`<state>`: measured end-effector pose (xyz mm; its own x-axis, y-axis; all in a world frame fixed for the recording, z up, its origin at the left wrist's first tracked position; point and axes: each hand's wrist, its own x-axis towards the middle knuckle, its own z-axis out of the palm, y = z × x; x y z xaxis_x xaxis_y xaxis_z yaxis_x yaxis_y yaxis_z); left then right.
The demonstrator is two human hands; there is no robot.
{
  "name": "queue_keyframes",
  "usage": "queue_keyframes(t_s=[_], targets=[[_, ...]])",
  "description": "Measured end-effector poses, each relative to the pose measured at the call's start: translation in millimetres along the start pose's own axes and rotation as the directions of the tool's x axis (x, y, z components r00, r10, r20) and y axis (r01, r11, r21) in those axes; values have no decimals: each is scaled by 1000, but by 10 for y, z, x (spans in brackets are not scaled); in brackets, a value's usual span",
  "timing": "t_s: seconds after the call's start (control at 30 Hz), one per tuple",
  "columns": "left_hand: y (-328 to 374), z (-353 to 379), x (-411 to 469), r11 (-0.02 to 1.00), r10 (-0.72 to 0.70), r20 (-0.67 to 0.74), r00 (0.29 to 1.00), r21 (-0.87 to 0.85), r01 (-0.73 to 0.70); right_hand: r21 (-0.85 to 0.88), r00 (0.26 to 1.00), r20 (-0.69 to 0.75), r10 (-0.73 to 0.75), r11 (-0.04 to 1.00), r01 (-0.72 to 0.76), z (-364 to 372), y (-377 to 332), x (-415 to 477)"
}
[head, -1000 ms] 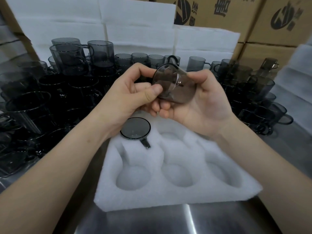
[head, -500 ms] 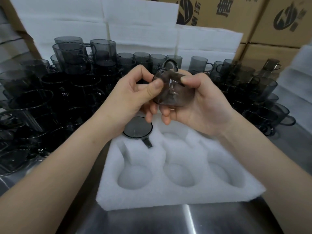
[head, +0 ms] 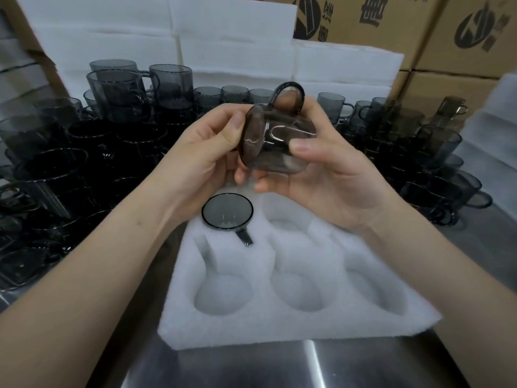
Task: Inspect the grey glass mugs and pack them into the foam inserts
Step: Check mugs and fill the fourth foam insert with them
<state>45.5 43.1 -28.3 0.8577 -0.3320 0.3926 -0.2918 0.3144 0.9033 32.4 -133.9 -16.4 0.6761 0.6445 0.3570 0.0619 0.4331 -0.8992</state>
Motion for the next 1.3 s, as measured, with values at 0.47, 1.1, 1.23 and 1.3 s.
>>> queue_keyframes(t_s=[0.47,1.1,1.23,1.3], targets=[[17,11,-27,997,20,54,998,-69,-16,32,999,-37,-26,999,28,-84,-17,-19],[-16,39,-4,996,-32,-175,984,78,47,-175,999,-50,5,984,-14,-29,15,-27],[-31,30,-19,994,-25,-233,972,94,48,-17,996,-37,78,997,-78,-85,-32,-24],[-38,49,-26,989,-17,-246,969,137,52,88,993,-44,111,990,-107,-96,-60,-16]])
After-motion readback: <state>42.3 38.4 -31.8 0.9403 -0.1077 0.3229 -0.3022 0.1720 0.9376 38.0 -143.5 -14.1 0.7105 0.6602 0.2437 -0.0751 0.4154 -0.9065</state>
